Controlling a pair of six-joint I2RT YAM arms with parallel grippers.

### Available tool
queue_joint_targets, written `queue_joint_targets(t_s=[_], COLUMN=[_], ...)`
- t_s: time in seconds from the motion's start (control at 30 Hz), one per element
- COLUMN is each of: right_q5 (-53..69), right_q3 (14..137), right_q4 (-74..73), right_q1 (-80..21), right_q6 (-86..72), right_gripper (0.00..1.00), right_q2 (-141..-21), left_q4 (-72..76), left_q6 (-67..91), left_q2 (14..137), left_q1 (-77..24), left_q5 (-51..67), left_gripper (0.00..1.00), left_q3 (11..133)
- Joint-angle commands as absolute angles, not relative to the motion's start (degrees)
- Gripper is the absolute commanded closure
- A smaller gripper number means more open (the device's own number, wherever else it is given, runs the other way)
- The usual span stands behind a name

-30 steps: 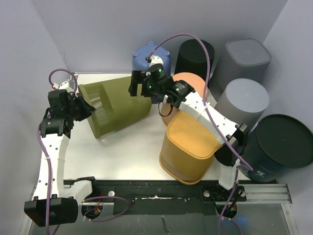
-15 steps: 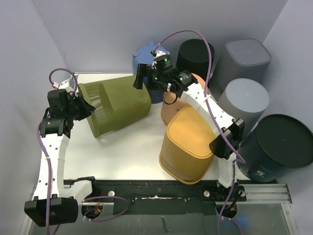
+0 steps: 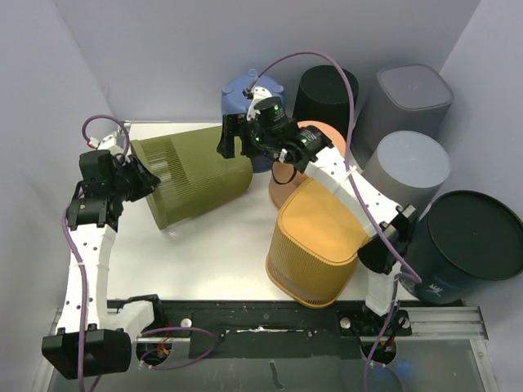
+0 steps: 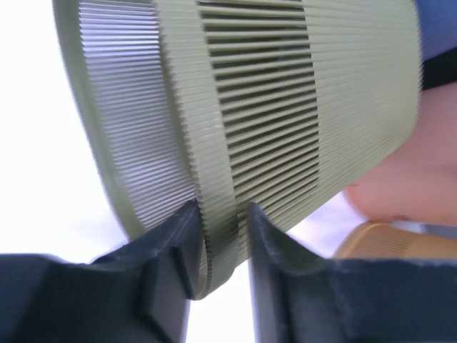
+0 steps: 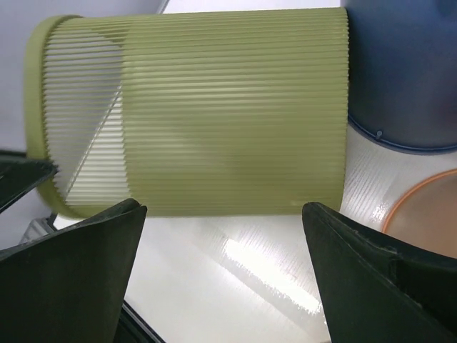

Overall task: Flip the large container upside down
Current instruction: Adjust the container at the center of the board.

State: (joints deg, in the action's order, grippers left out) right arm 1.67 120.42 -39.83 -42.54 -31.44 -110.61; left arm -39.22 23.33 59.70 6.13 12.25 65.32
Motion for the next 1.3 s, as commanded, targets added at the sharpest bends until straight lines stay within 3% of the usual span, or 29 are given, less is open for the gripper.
queue_joint_targets(t_s=[0.0, 0.03, 0.13, 0.3, 0.43, 0.57, 0.77, 1.03, 1.27], right_q5=[-0.5, -1.4, -4.6, -8.4, -9.7, -12.0, -16.1, -19.4, -18.5], right_q3=[117.7, 117.5, 116.8, 113.3, 113.3, 116.5, 116.4, 116.5, 116.6], right_q4=[-31.0, -31.1, -31.7, -32.0, -33.2, -36.3, -36.8, -37.4, -36.1], right_q1=[-44.9, -45.1, -45.1, -44.2, -42.6, -42.2, -40.9, -39.3, -39.3], right_q6=[-26.4, -25.9, -24.7, -23.1, -22.7, -22.0, -20.9, -20.7, -20.9], right_gripper=[0.02, 0.02, 0.02, 0.03, 0.02, 0.02, 0.02, 0.03, 0.02], right_q2=[-99.1, -98.0, -95.1, -90.5, -88.2, -87.6, -84.9, -80.9, -80.1], left_q4=[-38.2, -38.5, -40.0, -42.6, -40.9, -35.4, -26.2, -30.1, -25.0], left_q6=[19.0, 19.1, 18.4, 17.3, 18.3, 19.6, 26.0, 34.4, 34.6], left_q2=[60.2, 60.3, 61.6, 64.3, 64.8, 61.7, 54.3, 51.7, 57.4], left_q1=[6.2, 6.2, 6.2, 6.1, 4.2, 1.3, -16.6, -39.3, -55.0], left_q5=[9.0, 7.9, 2.9, -0.5, 9.7, 22.4, 18.9, 14.2, 7.0], left_gripper=[0.46, 0.35, 0.27, 0.26, 0.32, 0.35, 0.35, 0.40, 0.39], left_q3=[67.9, 69.2, 74.6, 86.9, 90.6, 83.2, 70.2, 60.5, 54.2])
